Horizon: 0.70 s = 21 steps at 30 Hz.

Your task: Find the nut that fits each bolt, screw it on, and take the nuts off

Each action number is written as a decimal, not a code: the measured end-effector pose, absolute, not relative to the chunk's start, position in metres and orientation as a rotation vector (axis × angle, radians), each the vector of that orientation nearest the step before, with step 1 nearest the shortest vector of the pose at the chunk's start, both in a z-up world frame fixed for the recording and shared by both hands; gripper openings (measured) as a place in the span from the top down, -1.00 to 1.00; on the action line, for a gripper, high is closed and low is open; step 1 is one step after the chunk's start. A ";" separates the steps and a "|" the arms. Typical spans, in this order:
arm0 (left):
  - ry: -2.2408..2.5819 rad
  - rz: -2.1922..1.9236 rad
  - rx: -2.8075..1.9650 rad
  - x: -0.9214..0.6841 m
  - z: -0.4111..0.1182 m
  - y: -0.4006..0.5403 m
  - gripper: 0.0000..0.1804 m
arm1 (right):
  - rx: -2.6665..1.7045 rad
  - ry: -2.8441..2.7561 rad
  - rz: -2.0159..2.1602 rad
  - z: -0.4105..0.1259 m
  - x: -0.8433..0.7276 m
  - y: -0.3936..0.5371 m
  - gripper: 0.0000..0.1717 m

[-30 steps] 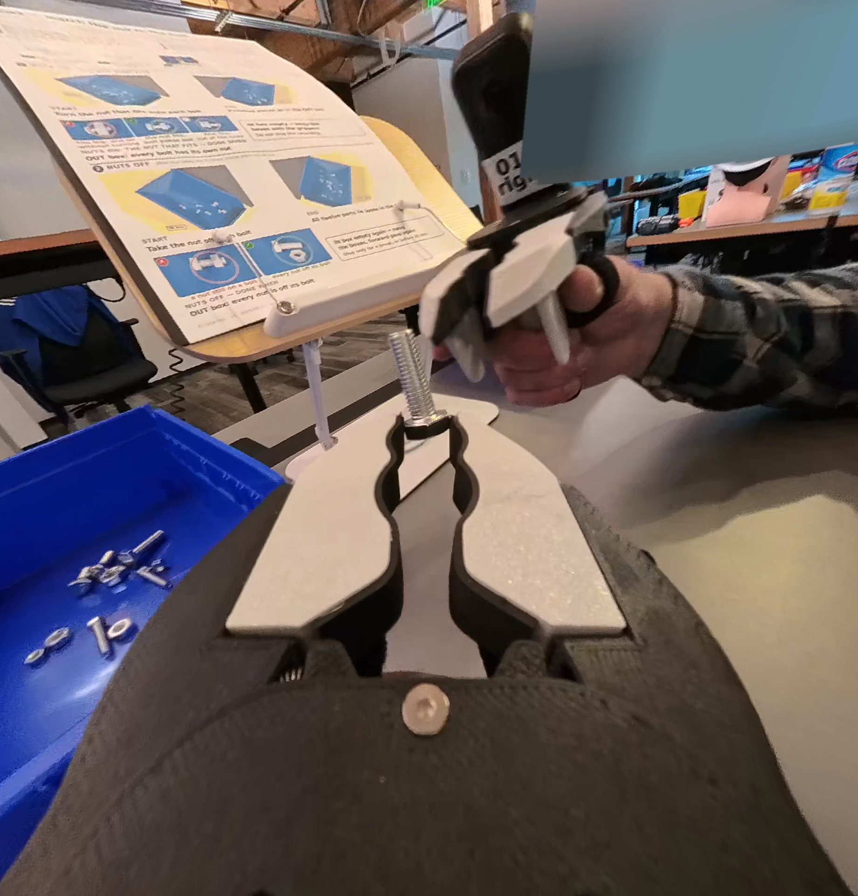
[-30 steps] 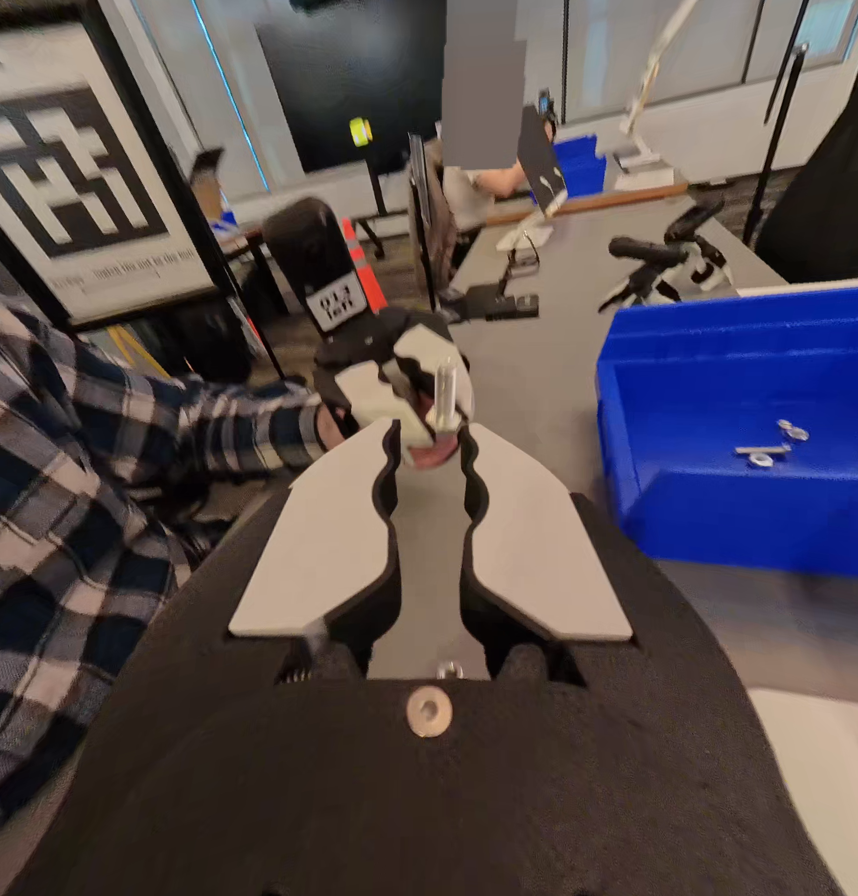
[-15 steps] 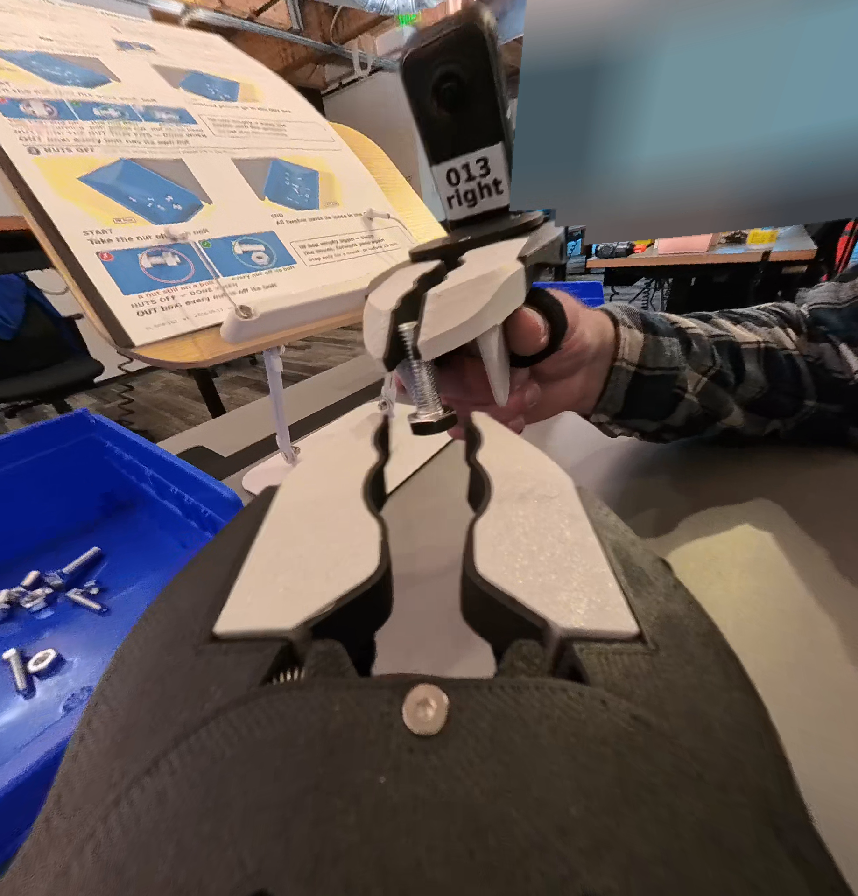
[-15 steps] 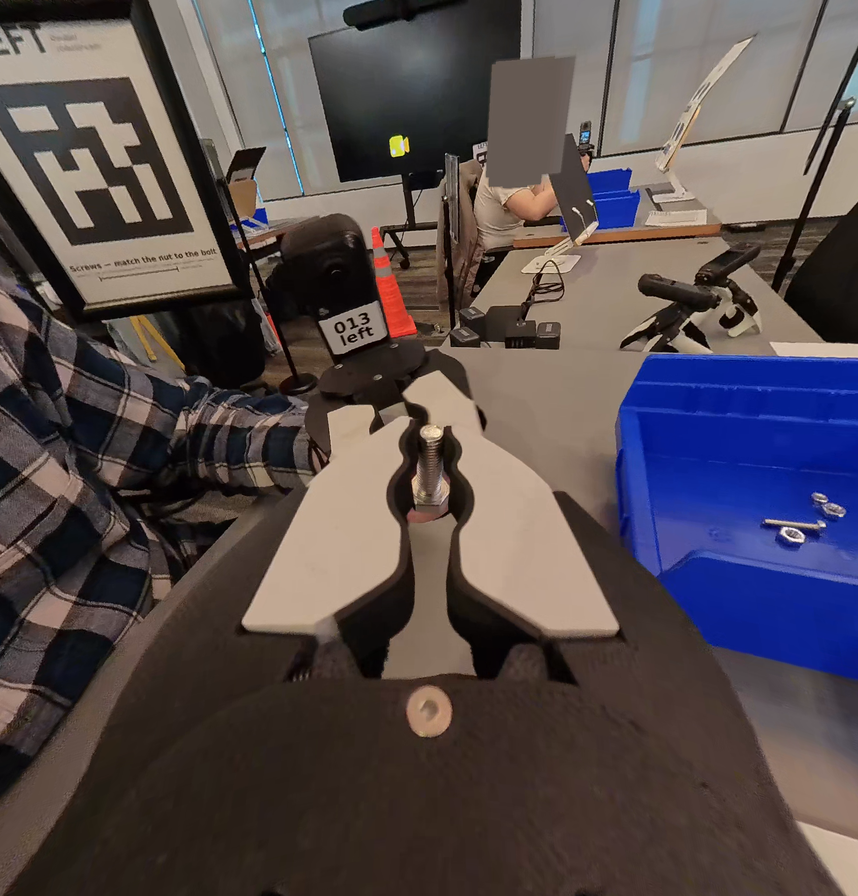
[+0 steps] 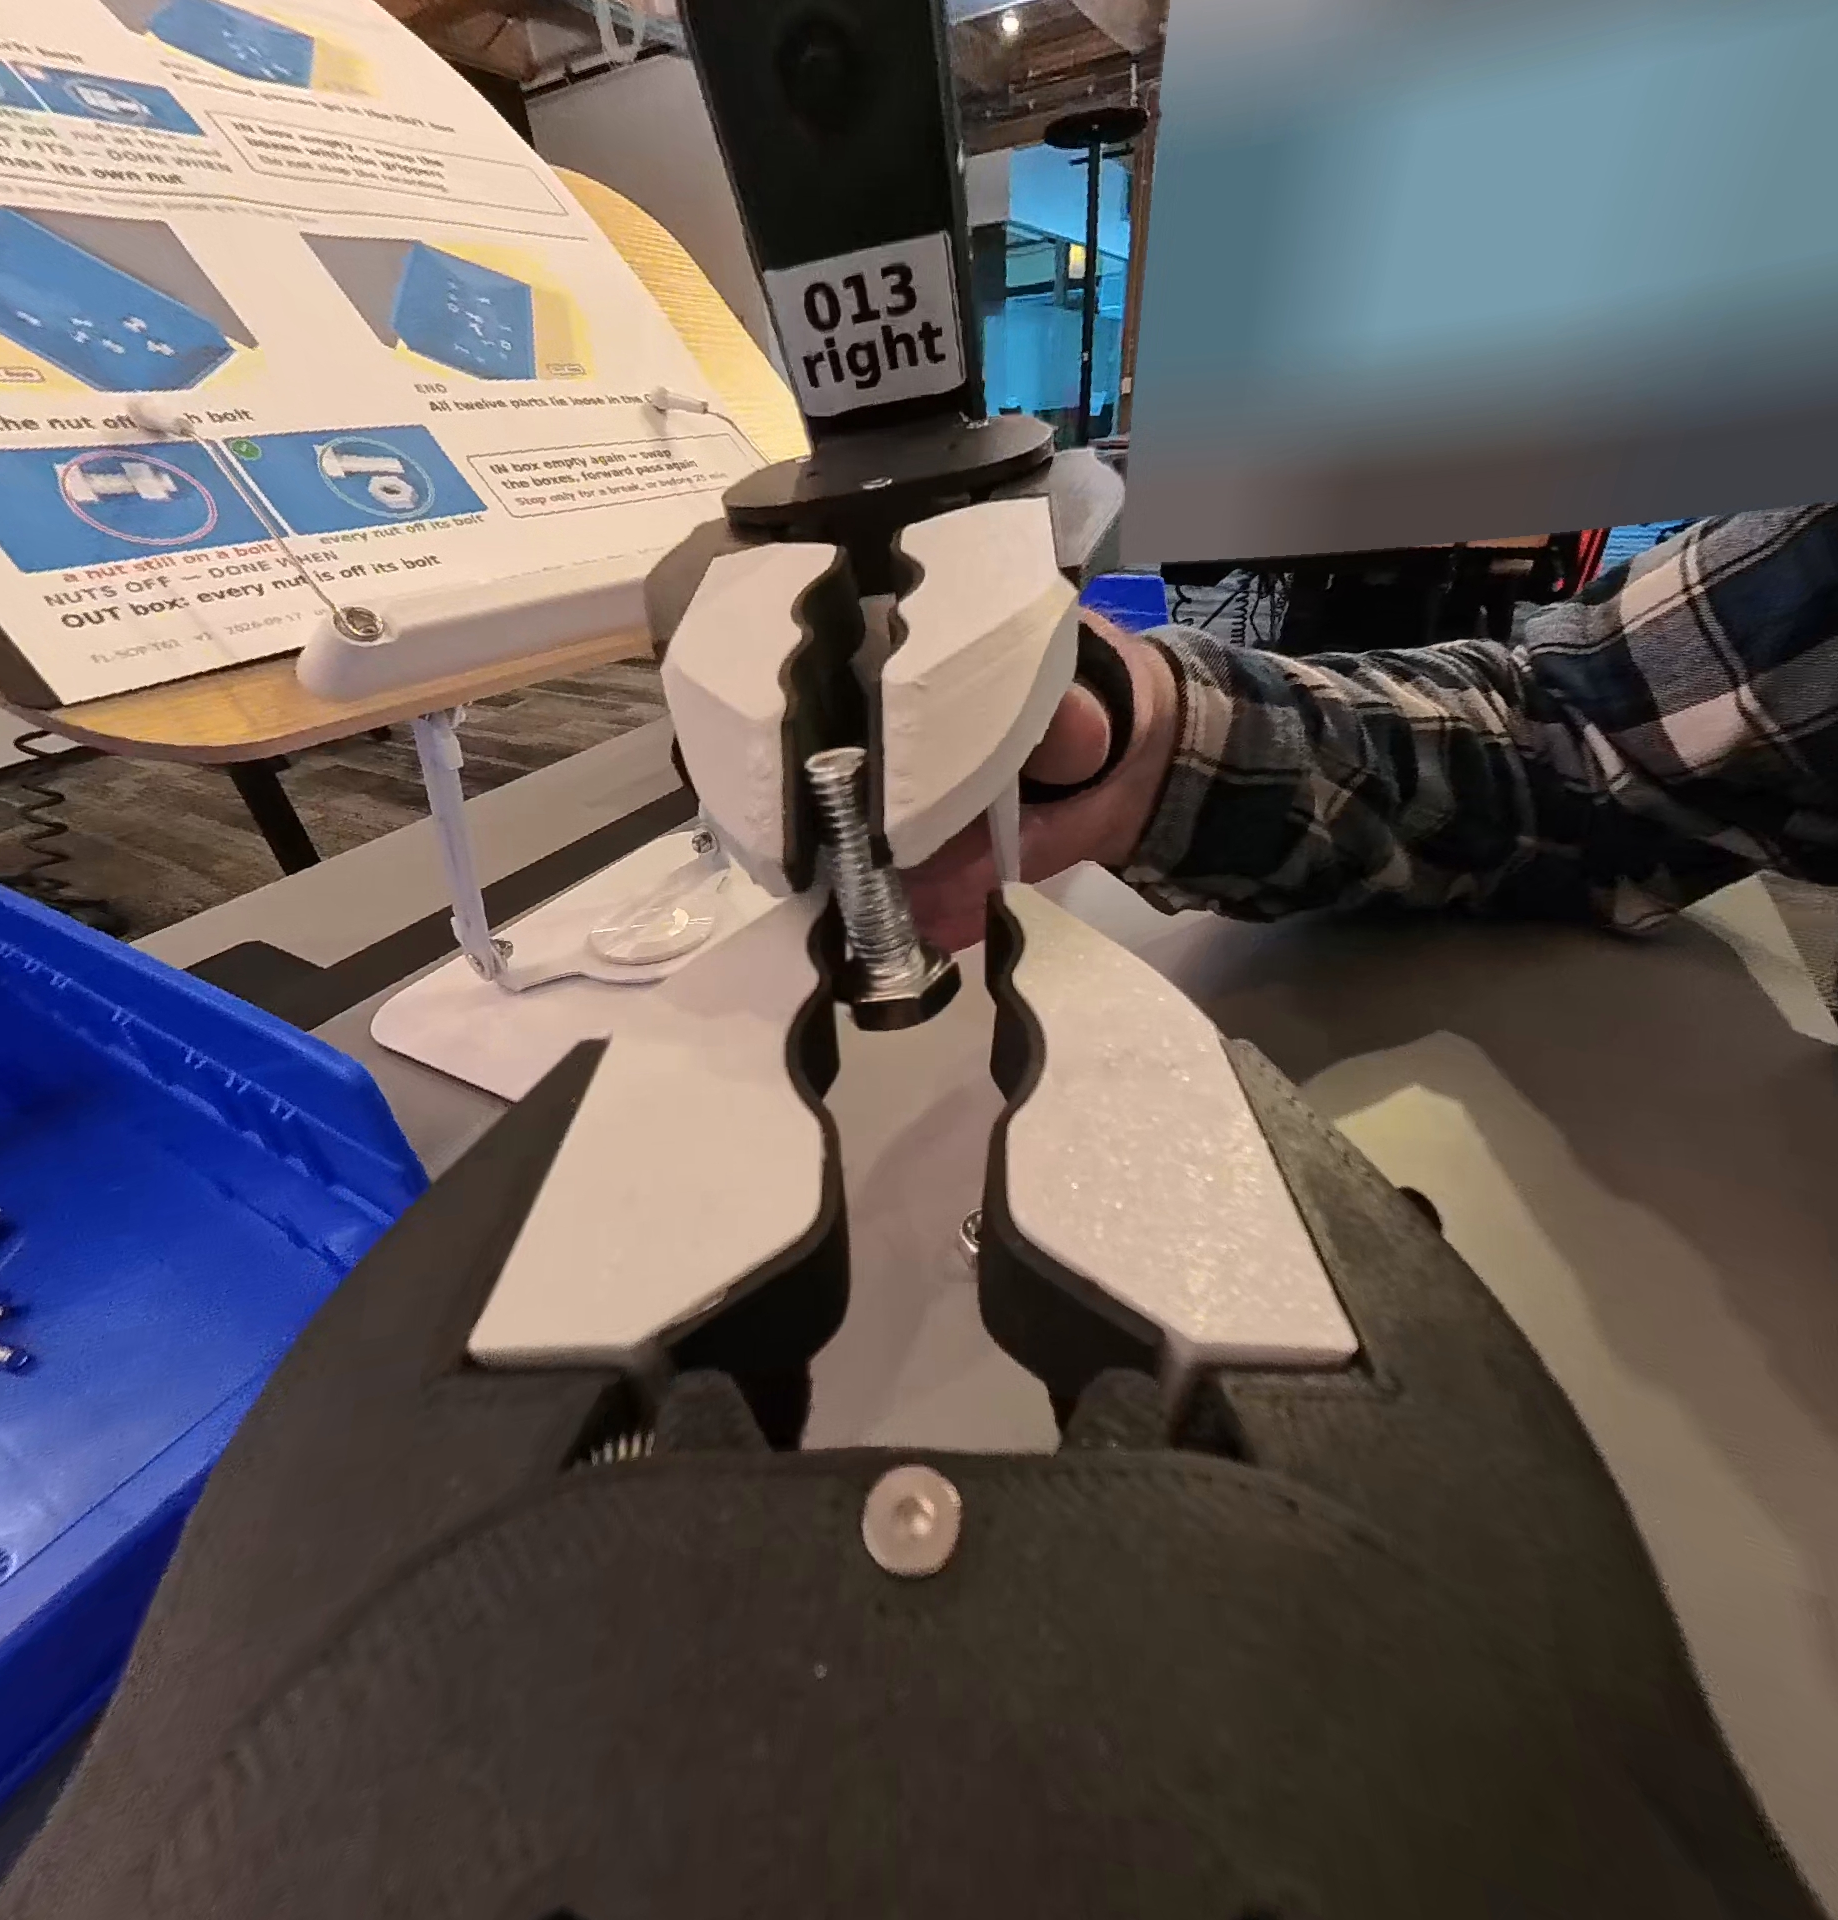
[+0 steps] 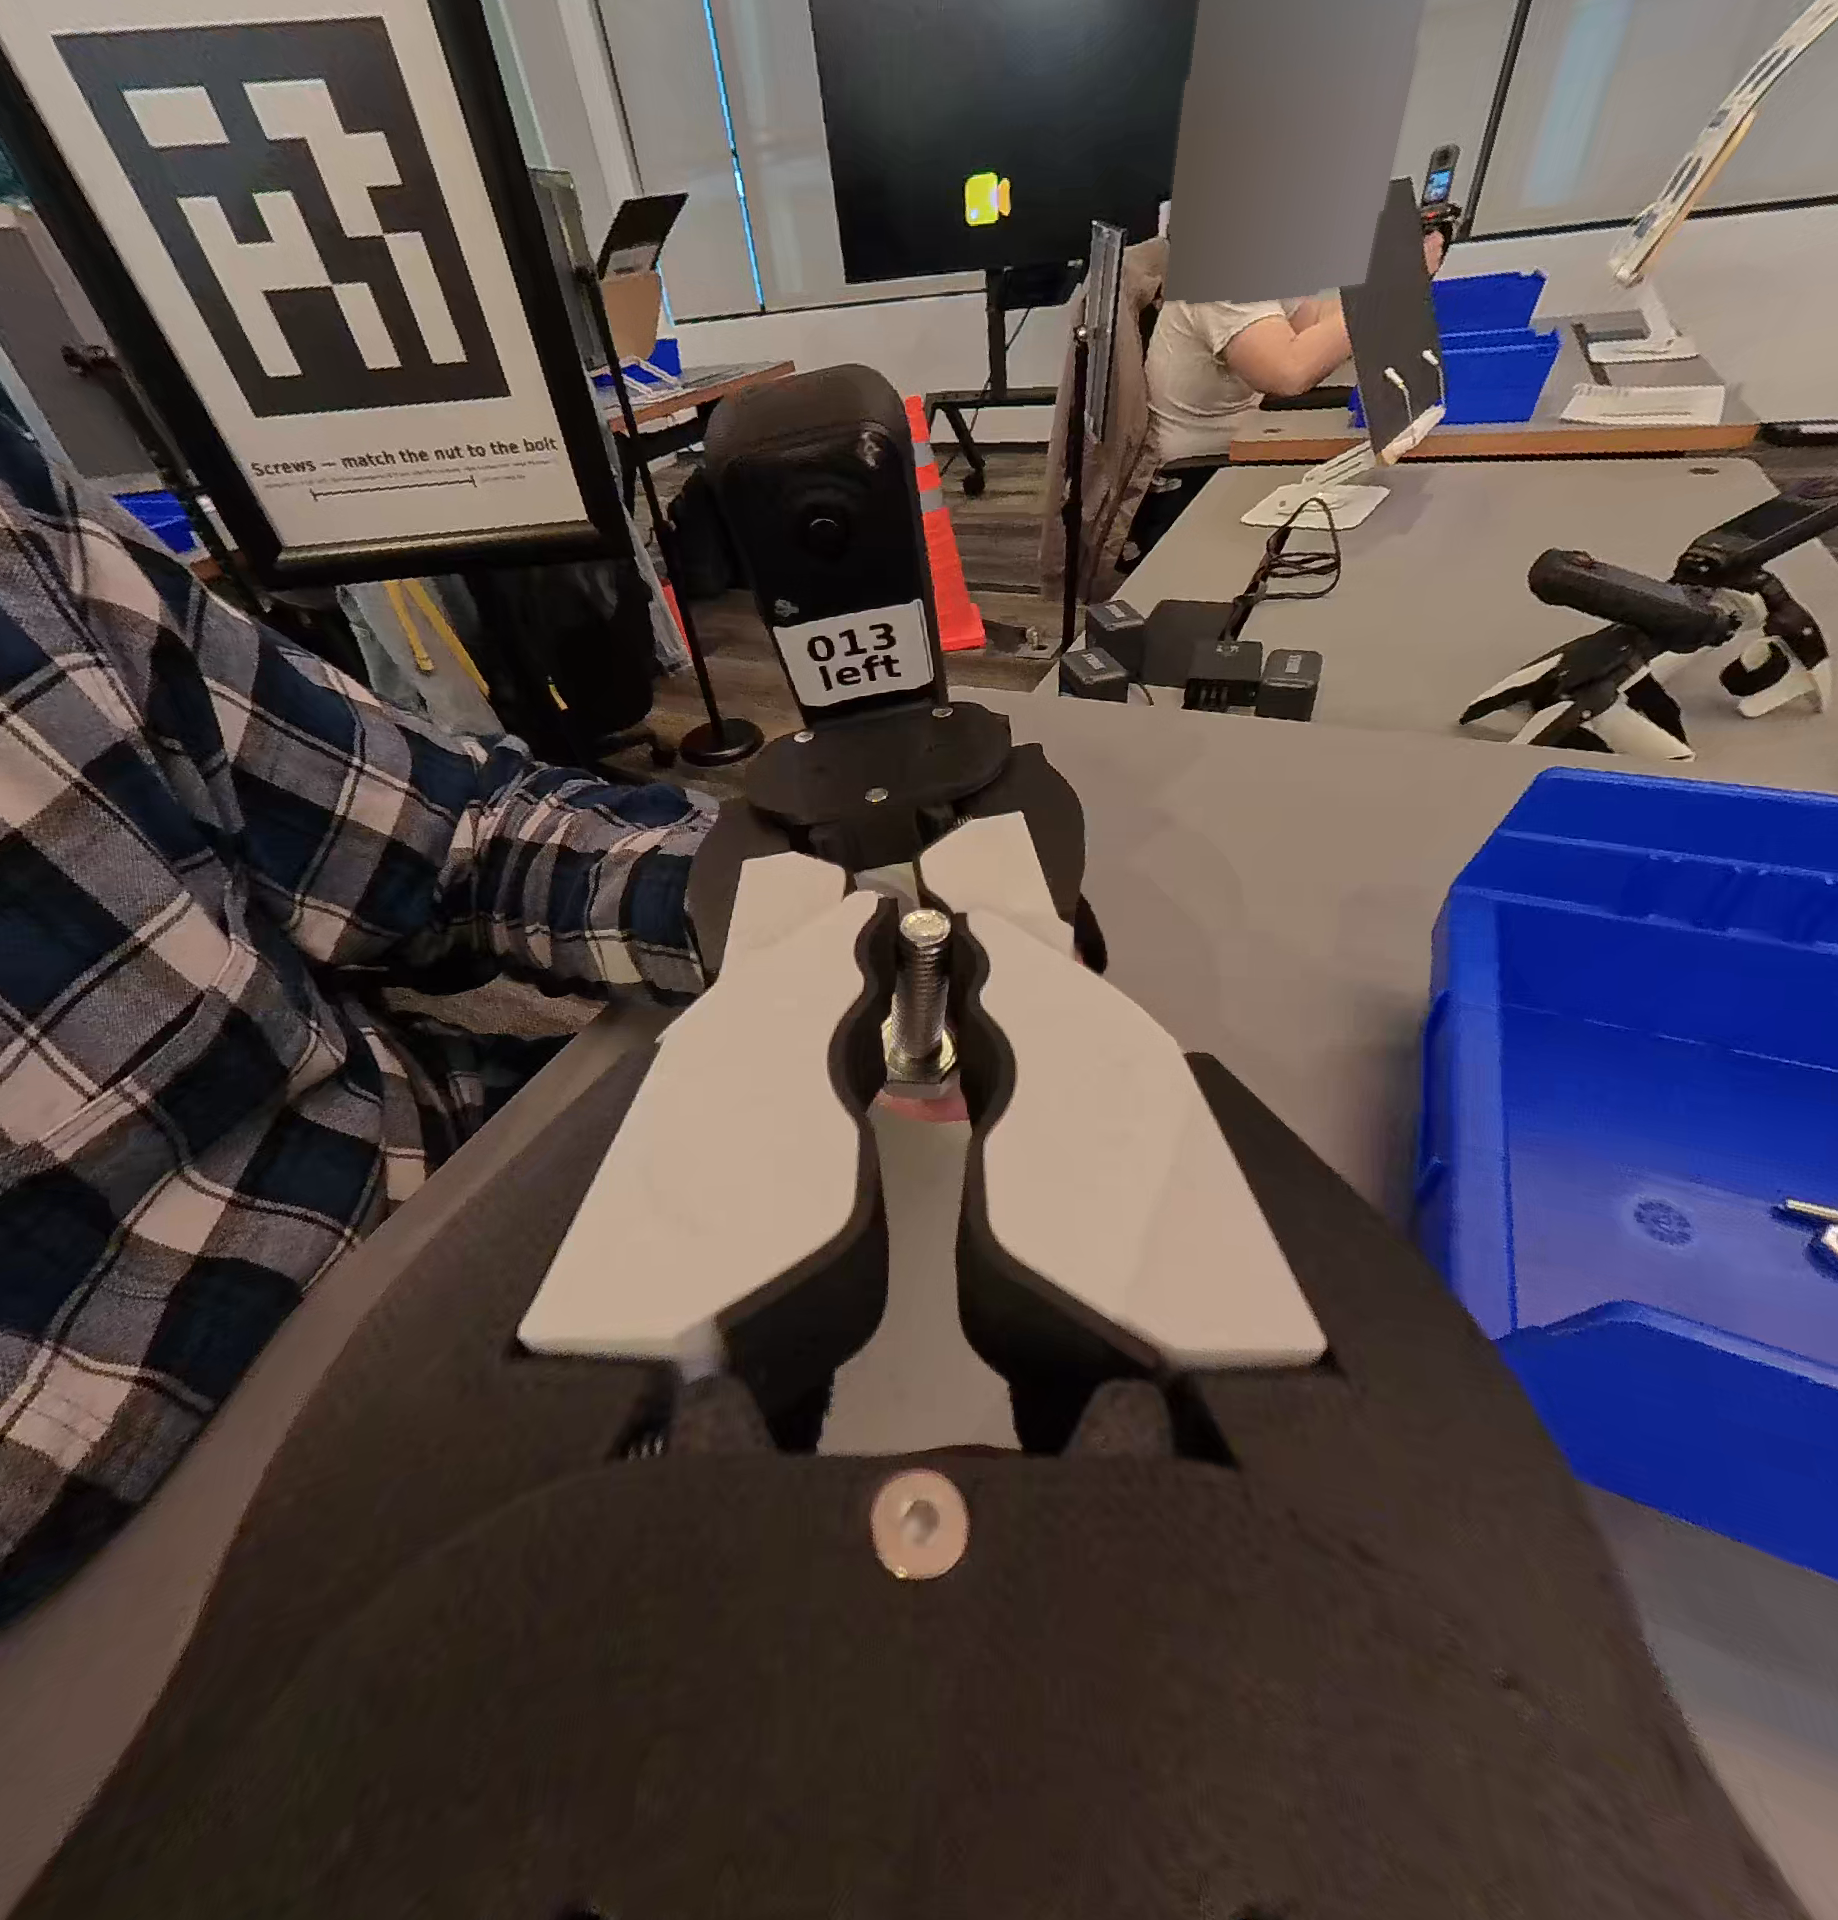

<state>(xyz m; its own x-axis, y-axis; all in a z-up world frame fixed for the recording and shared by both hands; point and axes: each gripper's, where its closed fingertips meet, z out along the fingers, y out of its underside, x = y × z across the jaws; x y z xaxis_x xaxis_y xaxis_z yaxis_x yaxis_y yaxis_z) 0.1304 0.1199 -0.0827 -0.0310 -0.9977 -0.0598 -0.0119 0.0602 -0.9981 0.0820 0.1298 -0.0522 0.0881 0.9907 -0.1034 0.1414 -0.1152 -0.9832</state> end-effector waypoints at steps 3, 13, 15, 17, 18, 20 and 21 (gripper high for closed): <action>1.274 -1.174 -1.157 0.129 -0.083 0.121 0.82 | -1.425 -1.206 1.170 -0.052 0.081 0.127 0.89; 1.370 -1.277 -1.132 0.132 -0.087 0.102 0.74 | -1.378 -1.293 1.216 -0.051 0.084 0.114 0.89; 1.385 -1.288 -1.129 0.133 -0.088 0.100 0.81 | -1.382 -1.317 1.237 -0.052 0.084 0.111 0.90; 1.400 -1.289 -1.124 0.133 -0.089 0.099 0.83 | -1.387 -1.334 1.246 -0.053 0.084 0.109 0.89; 1.399 -1.292 -1.126 0.133 -0.090 0.098 0.83 | -1.391 -1.341 1.240 -0.054 0.083 0.108 0.89; 1.395 -1.322 -1.118 0.133 -0.088 0.096 0.79 | -1.382 -1.348 1.226 -0.054 0.083 0.107 0.89; 1.398 -1.344 -1.114 0.132 -0.087 0.095 0.77 | -1.381 -1.353 1.228 -0.054 0.083 0.107 0.89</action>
